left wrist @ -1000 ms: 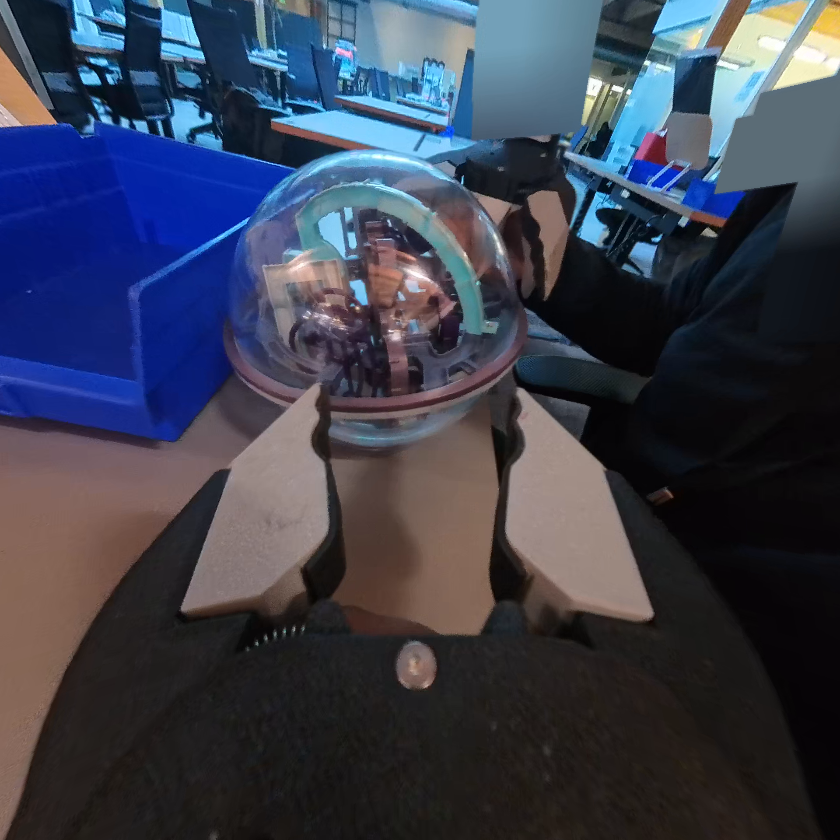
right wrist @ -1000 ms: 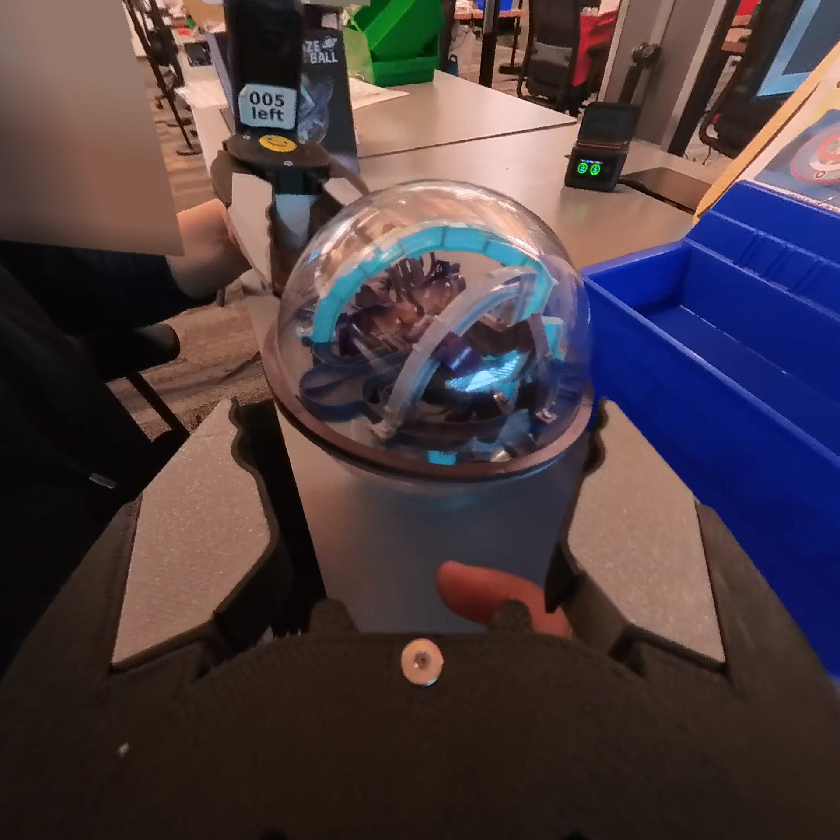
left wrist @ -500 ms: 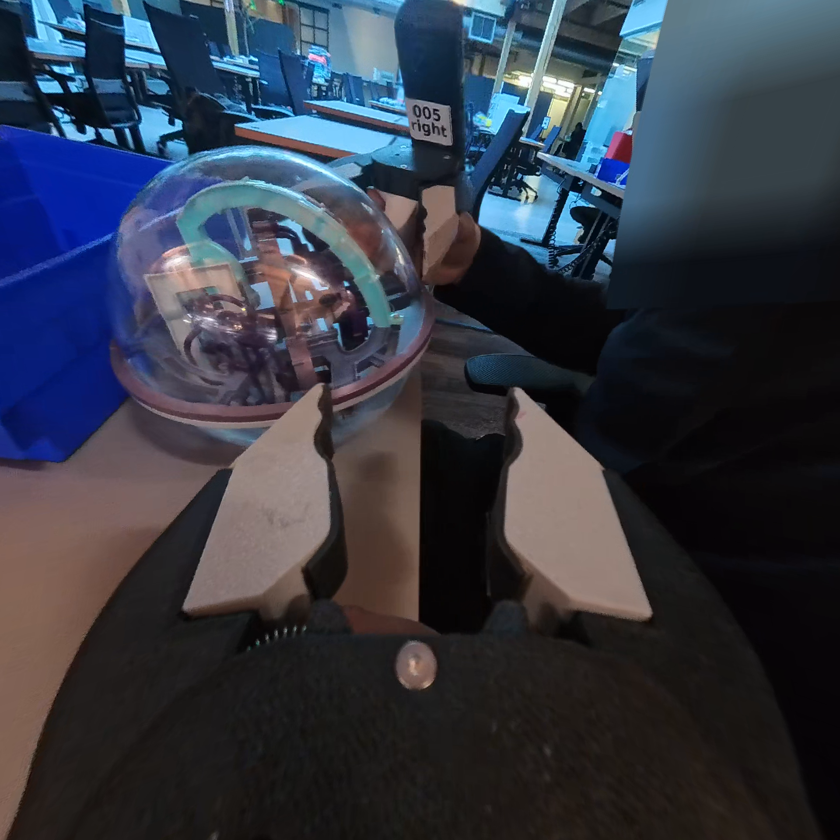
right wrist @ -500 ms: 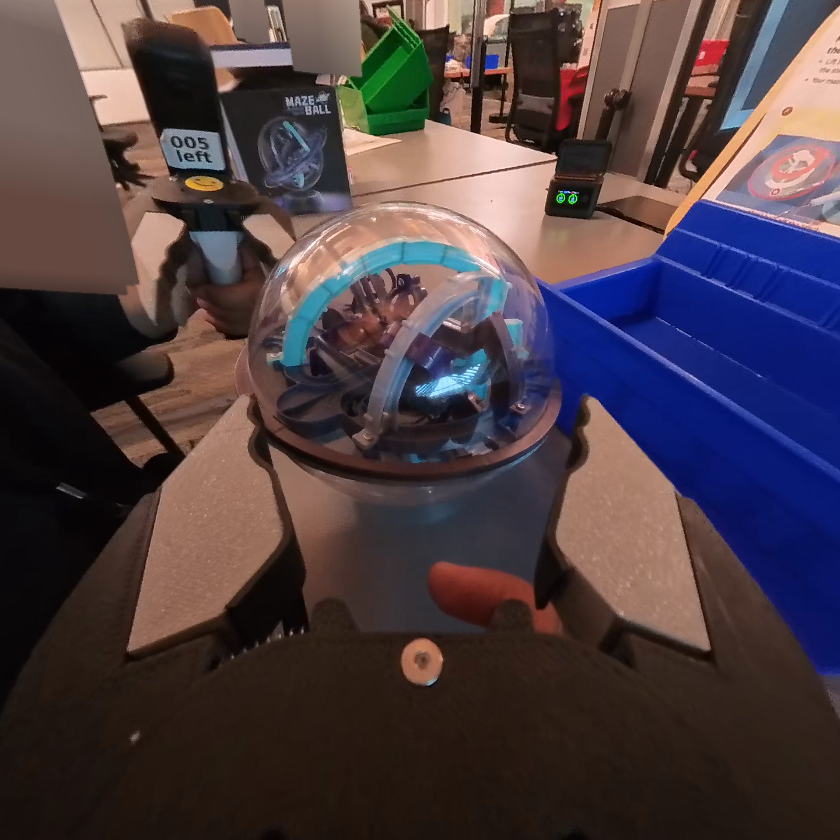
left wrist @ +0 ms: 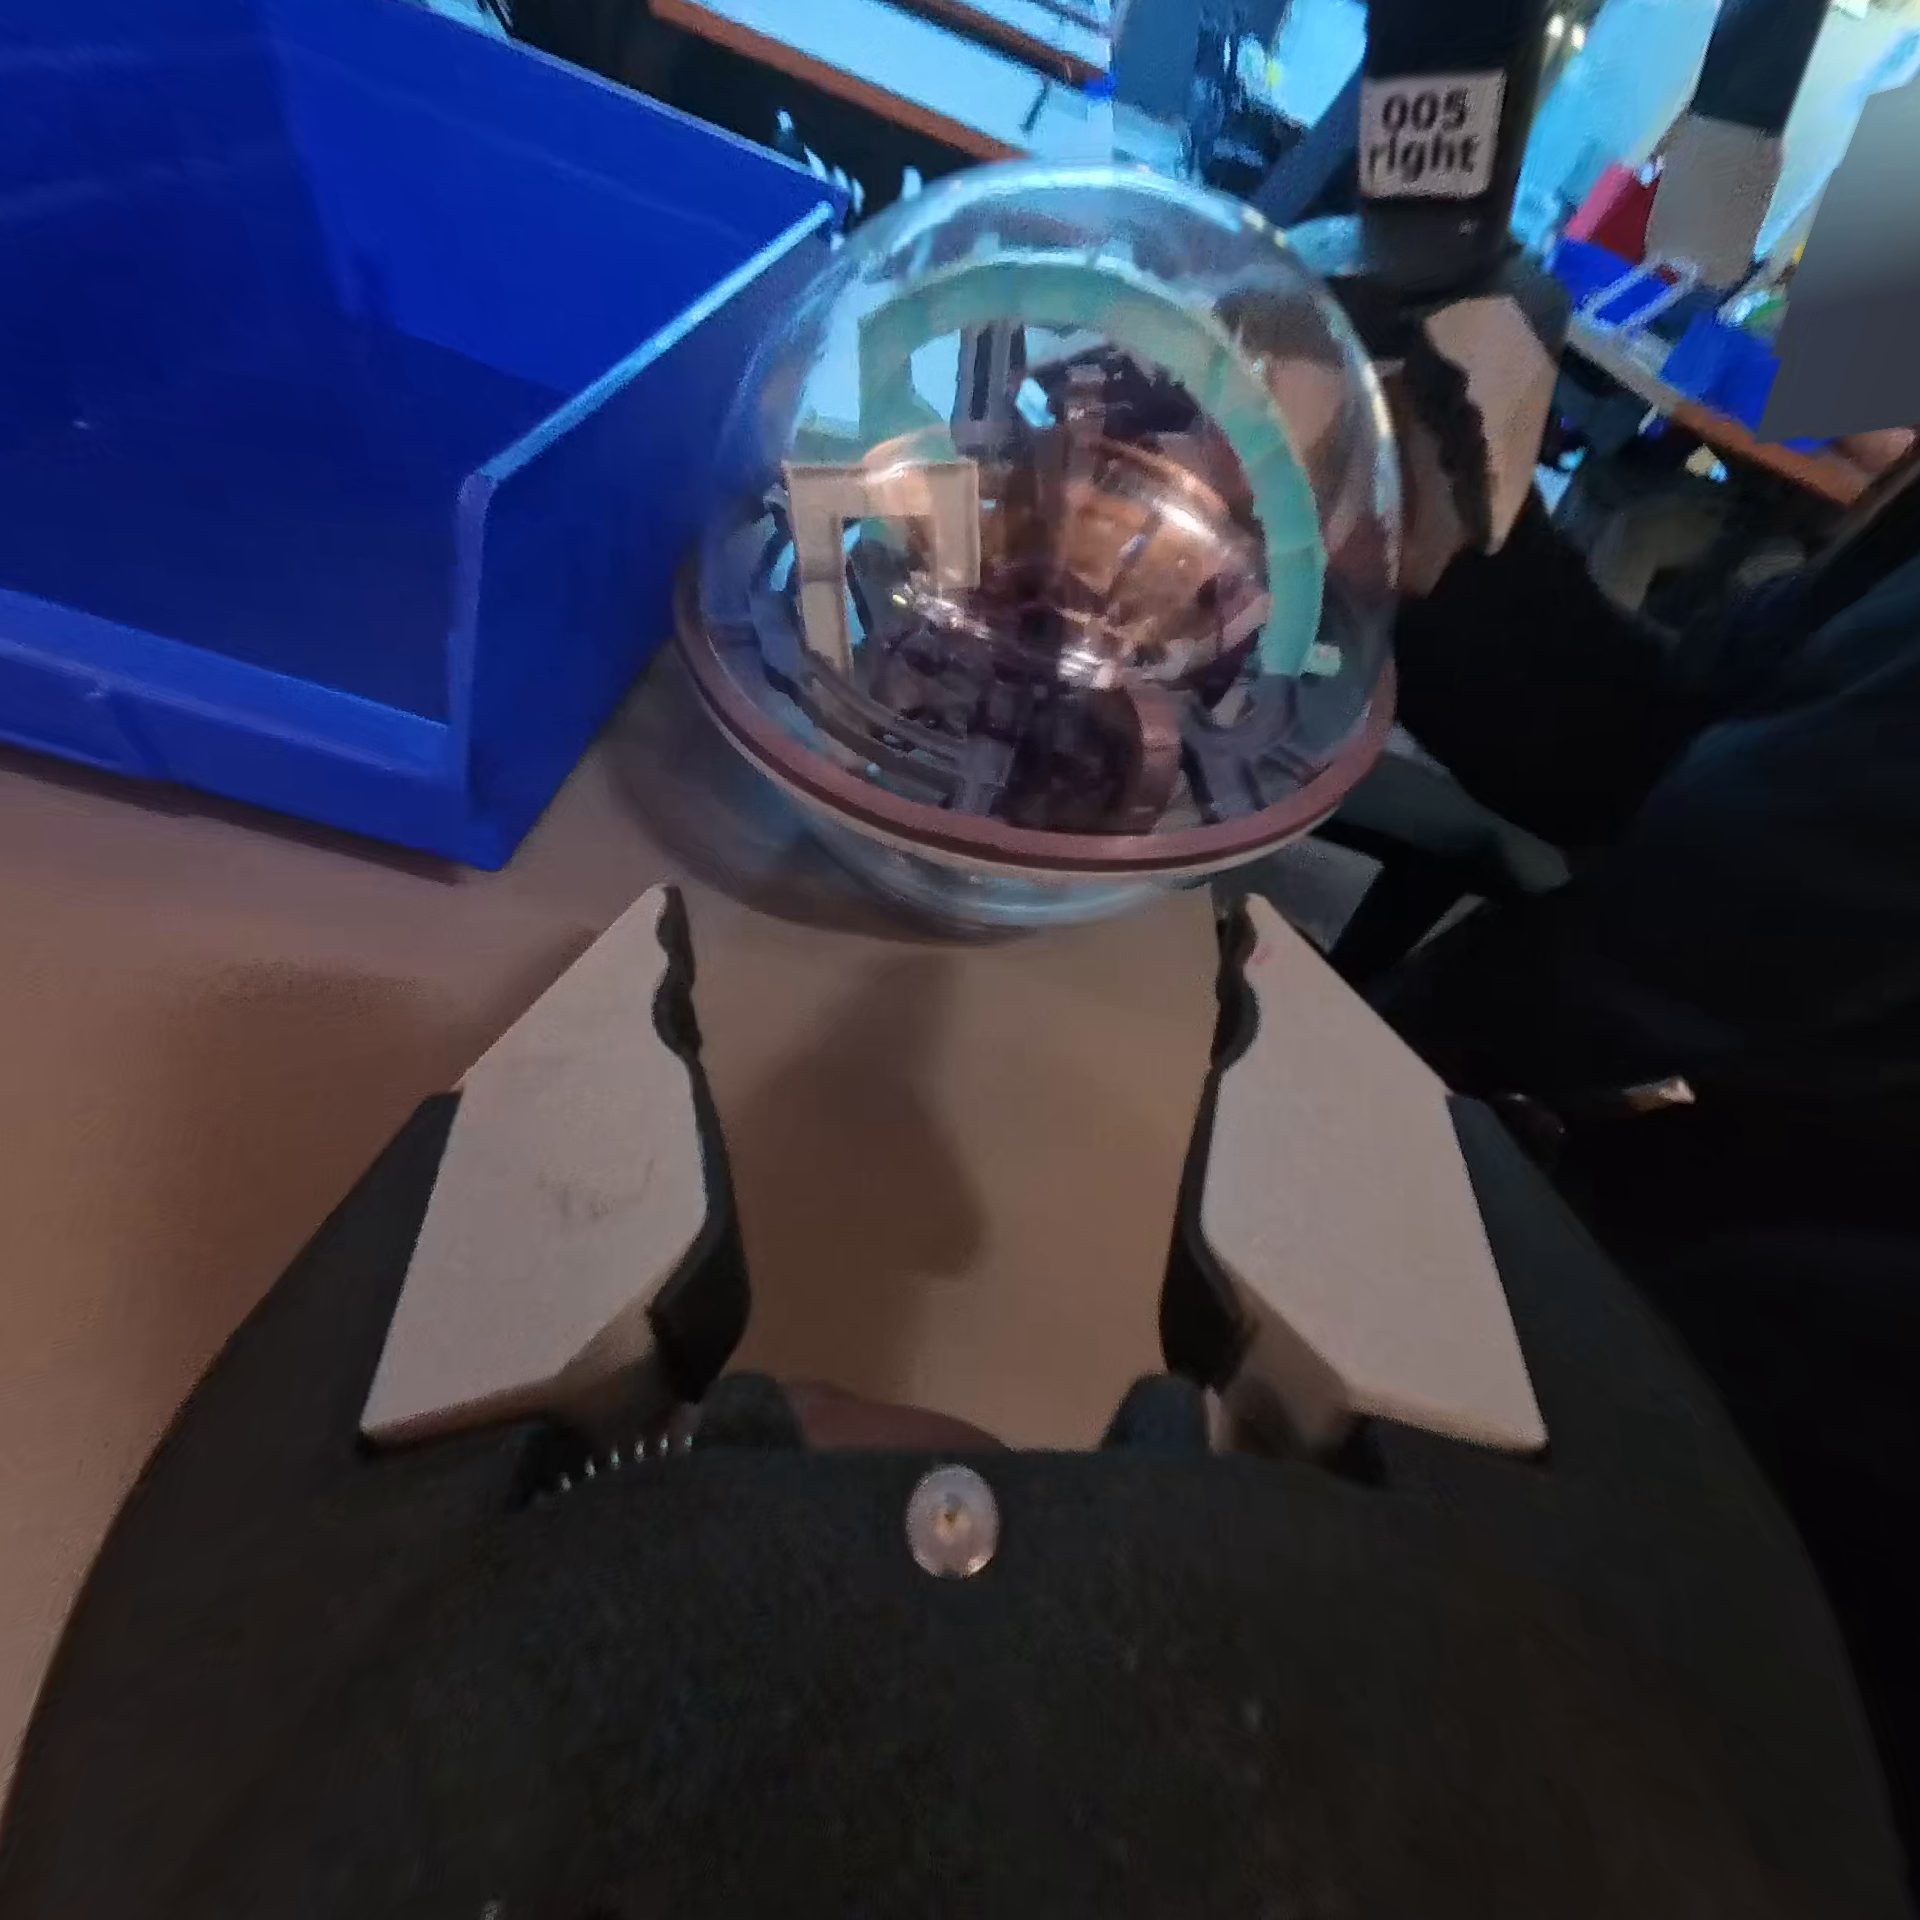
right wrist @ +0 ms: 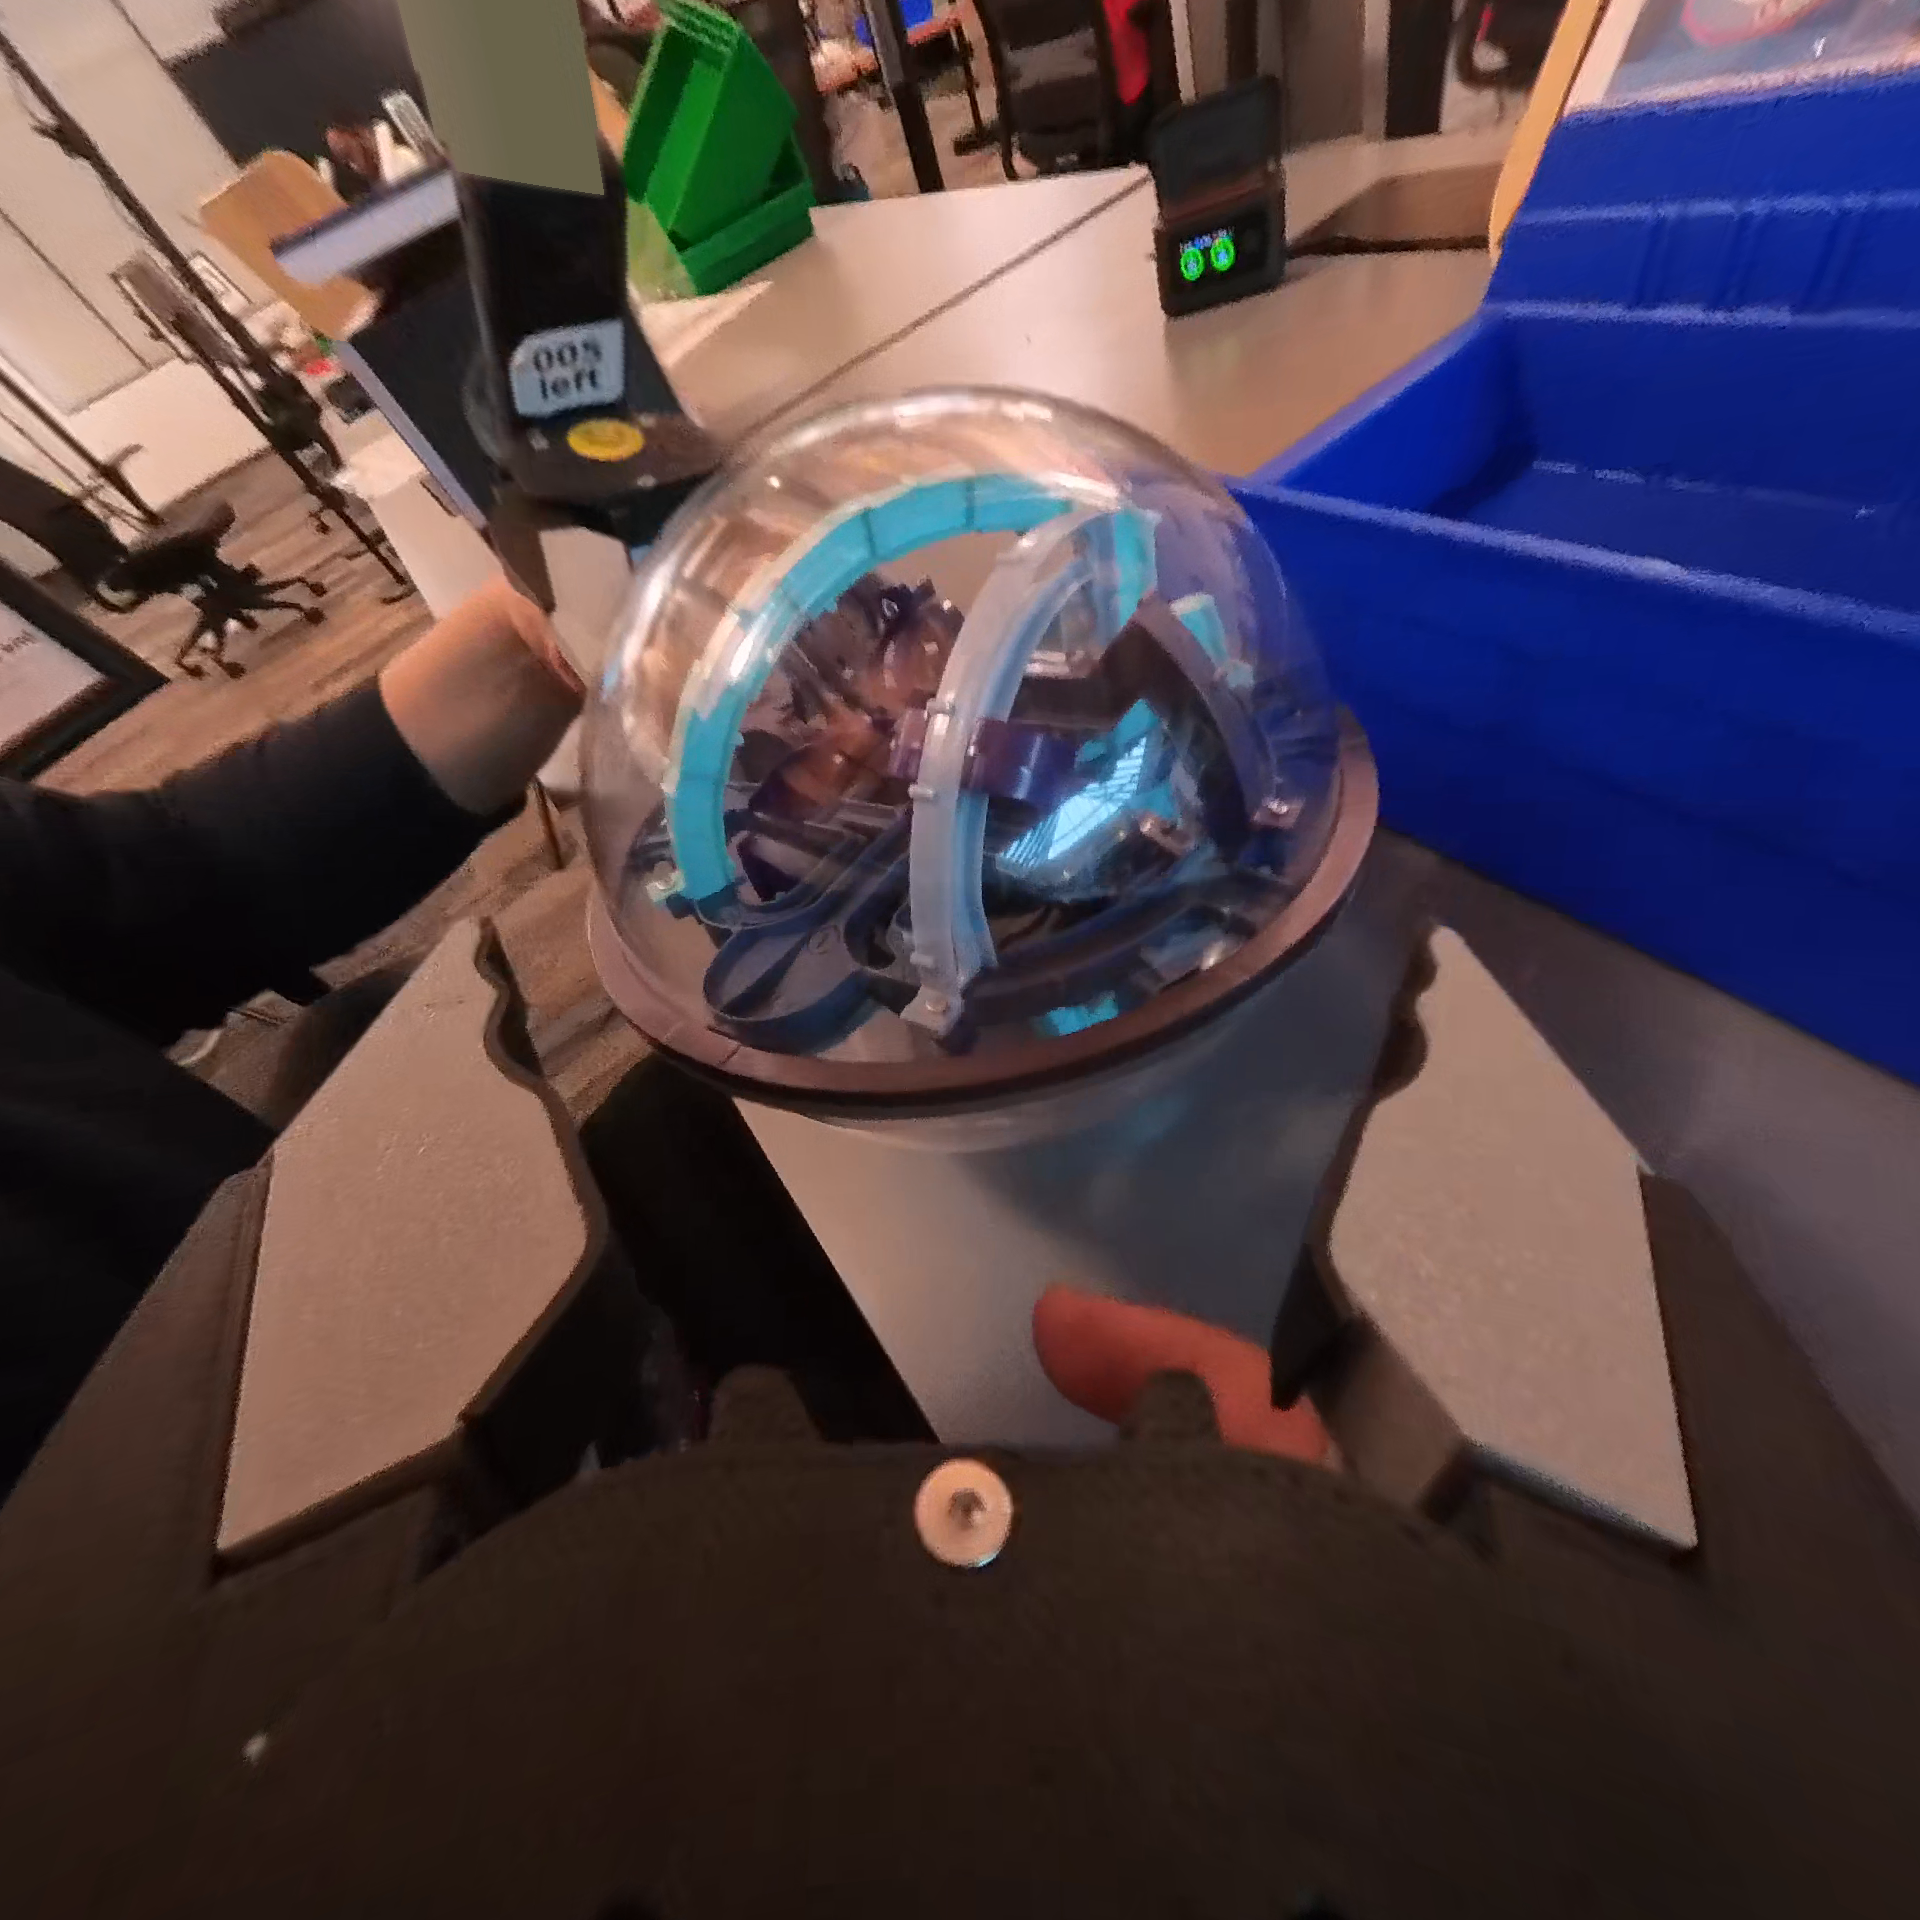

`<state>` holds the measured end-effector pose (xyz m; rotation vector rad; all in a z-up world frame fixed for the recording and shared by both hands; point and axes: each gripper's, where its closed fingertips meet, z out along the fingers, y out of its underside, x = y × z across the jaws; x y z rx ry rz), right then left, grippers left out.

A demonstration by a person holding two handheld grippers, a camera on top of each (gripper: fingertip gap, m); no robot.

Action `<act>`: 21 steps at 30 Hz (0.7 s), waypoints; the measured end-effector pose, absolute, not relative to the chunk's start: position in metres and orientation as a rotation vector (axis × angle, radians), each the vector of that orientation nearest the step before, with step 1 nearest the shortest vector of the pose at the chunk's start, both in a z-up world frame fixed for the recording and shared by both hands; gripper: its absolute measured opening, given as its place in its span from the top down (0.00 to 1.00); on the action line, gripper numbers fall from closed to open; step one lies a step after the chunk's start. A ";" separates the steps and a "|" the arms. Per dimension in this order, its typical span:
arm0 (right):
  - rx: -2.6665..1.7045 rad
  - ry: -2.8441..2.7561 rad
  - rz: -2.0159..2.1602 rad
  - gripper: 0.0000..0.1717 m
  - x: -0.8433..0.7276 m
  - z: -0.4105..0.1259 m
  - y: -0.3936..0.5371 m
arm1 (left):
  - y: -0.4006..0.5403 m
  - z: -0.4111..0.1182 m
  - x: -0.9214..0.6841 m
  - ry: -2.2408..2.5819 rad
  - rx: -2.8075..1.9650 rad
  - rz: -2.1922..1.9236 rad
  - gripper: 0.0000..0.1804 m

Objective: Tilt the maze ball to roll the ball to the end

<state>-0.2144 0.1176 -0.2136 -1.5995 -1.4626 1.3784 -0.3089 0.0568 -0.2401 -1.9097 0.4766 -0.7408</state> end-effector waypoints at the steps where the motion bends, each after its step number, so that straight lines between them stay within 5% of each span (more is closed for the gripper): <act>1: -1.623 -1.460 1.351 0.08 -0.215 -0.218 0.118 | 0.060 -0.243 -0.306 0.510 -1.921 -0.747 0.43; 21: -1.450 -1.615 1.326 0.11 -0.222 -0.237 0.123 | 0.070 -0.234 -0.270 0.531 -1.800 -0.763 0.49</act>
